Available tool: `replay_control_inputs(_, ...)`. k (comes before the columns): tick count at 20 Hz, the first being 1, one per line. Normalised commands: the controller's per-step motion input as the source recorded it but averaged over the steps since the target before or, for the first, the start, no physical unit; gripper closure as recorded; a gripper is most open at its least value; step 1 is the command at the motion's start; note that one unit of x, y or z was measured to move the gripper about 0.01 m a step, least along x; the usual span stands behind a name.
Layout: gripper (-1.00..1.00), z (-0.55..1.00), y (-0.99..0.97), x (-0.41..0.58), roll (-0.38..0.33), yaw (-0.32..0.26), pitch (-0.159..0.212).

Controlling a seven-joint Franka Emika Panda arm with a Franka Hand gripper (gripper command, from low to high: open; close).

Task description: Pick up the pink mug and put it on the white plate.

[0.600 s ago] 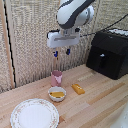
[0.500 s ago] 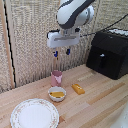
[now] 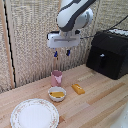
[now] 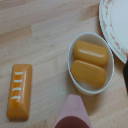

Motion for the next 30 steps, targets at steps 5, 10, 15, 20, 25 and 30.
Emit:
replay_control_inputs(5, -1.0, -0.2, -0.12, 0.042, -0.002, -0.098, 0.098)
replay_control_inputs(10, -1.0, -0.32, -0.01, 0.118, -0.022, -0.05, 0.102)
replay_control_inputs(15, -1.0, -0.33, 0.0, 0.265, -0.038, -0.012, 0.056)
replay_control_inputs(20, -1.0, -0.35, -0.01, 0.287, -0.042, 0.0, 0.041)
replay_control_inputs(25, -1.0, -0.38, -0.03, 0.199, -0.05, 0.0, 0.036)
replay_control_inputs(30, -1.0, -0.36, 0.0, 0.23, -0.082, 0.006, 0.006)
